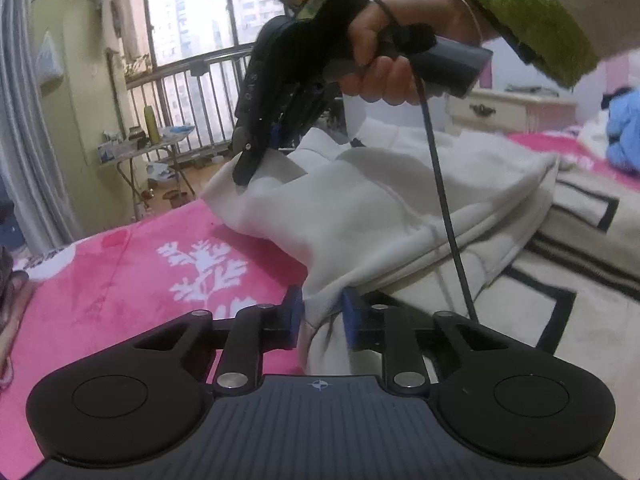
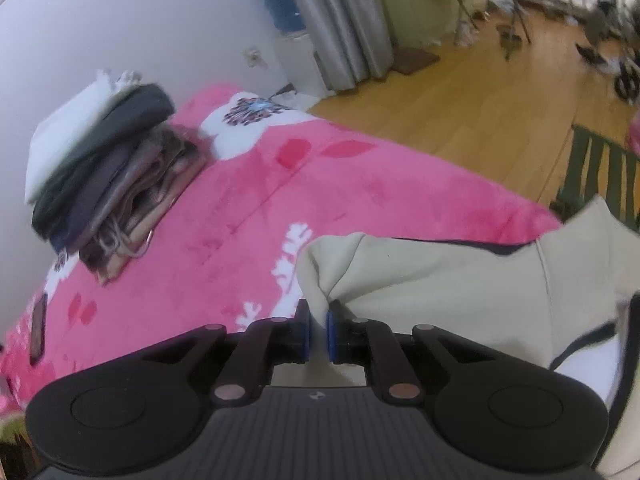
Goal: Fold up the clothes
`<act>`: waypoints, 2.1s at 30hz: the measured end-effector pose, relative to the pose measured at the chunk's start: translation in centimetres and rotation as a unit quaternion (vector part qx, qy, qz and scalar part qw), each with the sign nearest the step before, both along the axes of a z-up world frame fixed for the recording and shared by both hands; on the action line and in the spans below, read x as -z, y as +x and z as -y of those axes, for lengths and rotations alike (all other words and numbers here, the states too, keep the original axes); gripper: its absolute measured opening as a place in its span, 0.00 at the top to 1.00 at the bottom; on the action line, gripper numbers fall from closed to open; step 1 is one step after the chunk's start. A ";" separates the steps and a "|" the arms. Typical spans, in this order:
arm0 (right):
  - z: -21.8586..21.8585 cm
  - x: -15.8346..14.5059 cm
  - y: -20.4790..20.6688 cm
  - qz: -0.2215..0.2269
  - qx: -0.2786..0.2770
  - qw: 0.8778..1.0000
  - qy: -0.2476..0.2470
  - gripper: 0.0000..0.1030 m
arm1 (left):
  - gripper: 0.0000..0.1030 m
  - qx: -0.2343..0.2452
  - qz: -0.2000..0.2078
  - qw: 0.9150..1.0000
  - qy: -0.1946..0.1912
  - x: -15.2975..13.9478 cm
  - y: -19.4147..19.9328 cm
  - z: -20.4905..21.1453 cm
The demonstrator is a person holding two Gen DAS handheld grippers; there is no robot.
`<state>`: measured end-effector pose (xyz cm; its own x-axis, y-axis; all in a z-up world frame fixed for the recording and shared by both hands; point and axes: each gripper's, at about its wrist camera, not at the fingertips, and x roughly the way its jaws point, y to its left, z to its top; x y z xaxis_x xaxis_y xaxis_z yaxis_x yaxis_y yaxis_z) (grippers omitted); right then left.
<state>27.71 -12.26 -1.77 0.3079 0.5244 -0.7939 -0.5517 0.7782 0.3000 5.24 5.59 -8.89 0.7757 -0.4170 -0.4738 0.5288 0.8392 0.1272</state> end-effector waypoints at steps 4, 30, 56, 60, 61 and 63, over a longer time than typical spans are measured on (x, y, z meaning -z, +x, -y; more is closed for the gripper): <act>0.3 0.7 -0.2 -0.009 0.008 0.999 -0.033 0.86 | 0.90 -0.010 -0.018 1.000 -0.014 0.0 0.0 -0.4; -2.7 -0.2 -7.4 0.159 -0.085 0.971 -0.154 0.71 | 0.93 -0.025 -0.027 0.999 -0.004 0.4 -0.2 -0.8; -3.5 0.1 0.2 0.073 -0.019 0.994 0.080 0.97 | 0.71 -0.038 -0.042 0.998 -0.032 0.0 1.9 -1.9; -4.6 1.5 0.8 0.050 -0.027 0.993 0.101 0.97 | 0.92 -0.062 -0.076 0.990 -0.099 0.0 2.4 -3.1; -5.1 2.1 1.0 0.045 -0.026 0.993 0.104 0.97 | 0.96 -0.072 -0.088 0.986 -0.121 0.1 2.4 -3.5; -6.0 3.8 1.4 0.035 -0.014 0.993 0.111 0.97 | 0.98 -0.100 -0.106 0.979 -0.143 0.3 2.3 -4.1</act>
<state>29.13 -6.28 -5.52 0.3408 0.6937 -0.6345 -0.5981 0.6807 0.4230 7.53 9.69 -9.18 0.7524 -0.4062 -0.5186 0.3398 0.9138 -0.2227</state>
